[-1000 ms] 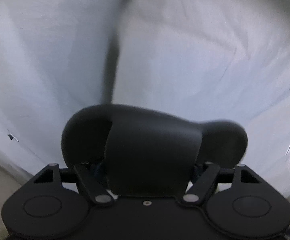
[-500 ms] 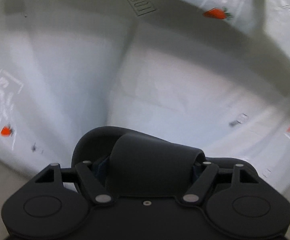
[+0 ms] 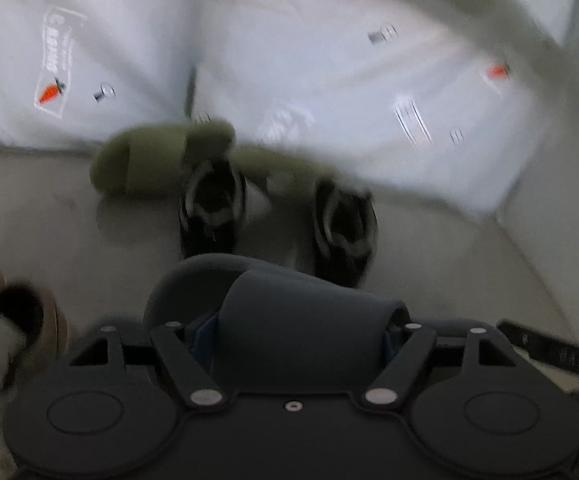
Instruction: Organize scattered shoes
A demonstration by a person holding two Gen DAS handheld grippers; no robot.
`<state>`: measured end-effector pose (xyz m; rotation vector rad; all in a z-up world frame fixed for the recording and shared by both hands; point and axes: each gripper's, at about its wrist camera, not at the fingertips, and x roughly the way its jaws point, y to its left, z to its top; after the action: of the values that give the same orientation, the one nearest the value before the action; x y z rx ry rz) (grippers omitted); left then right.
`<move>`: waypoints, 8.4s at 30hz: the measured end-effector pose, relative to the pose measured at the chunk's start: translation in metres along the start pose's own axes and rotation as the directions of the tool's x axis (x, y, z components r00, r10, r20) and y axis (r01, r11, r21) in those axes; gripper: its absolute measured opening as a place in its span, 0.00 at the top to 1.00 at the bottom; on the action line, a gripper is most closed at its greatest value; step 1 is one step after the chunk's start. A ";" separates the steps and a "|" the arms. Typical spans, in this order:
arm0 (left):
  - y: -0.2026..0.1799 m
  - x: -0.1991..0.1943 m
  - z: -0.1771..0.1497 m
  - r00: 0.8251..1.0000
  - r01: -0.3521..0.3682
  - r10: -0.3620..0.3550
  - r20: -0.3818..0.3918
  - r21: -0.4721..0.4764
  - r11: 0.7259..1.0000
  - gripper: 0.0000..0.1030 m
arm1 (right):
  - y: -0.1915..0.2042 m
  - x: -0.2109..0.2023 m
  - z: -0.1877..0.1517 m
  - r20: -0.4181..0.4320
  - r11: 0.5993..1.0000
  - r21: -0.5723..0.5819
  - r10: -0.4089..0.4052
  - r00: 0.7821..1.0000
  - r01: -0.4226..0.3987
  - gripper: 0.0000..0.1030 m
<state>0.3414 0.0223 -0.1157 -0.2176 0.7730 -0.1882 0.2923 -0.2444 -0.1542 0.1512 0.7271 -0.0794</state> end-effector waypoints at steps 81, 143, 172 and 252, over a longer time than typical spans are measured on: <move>0.067 -0.085 -0.067 0.994 -0.091 0.080 -0.070 -0.173 0.981 0.25 | 0.149 0.070 -0.041 -0.208 0.980 0.092 0.194 0.959 -0.178 0.01; 0.061 -0.039 -0.035 0.997 -0.073 0.066 -0.043 -0.199 0.977 0.25 | 0.067 0.070 -0.016 -0.273 0.886 0.065 0.457 0.846 -0.458 0.00; 0.079 0.220 0.106 0.940 -0.286 0.255 -0.226 -0.117 0.951 0.76 | 0.049 0.117 0.030 -0.169 0.938 0.089 0.346 0.923 -0.335 0.00; -0.107 -0.035 -0.101 0.991 -0.116 0.112 0.067 0.064 0.991 0.37 | -0.082 -0.020 -0.027 -0.019 0.990 0.018 0.137 0.990 -0.137 0.00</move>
<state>0.2361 -0.0845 -0.1339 -0.1146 0.7123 -0.0987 0.2493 -0.3209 -0.1694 0.2180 0.7350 0.0471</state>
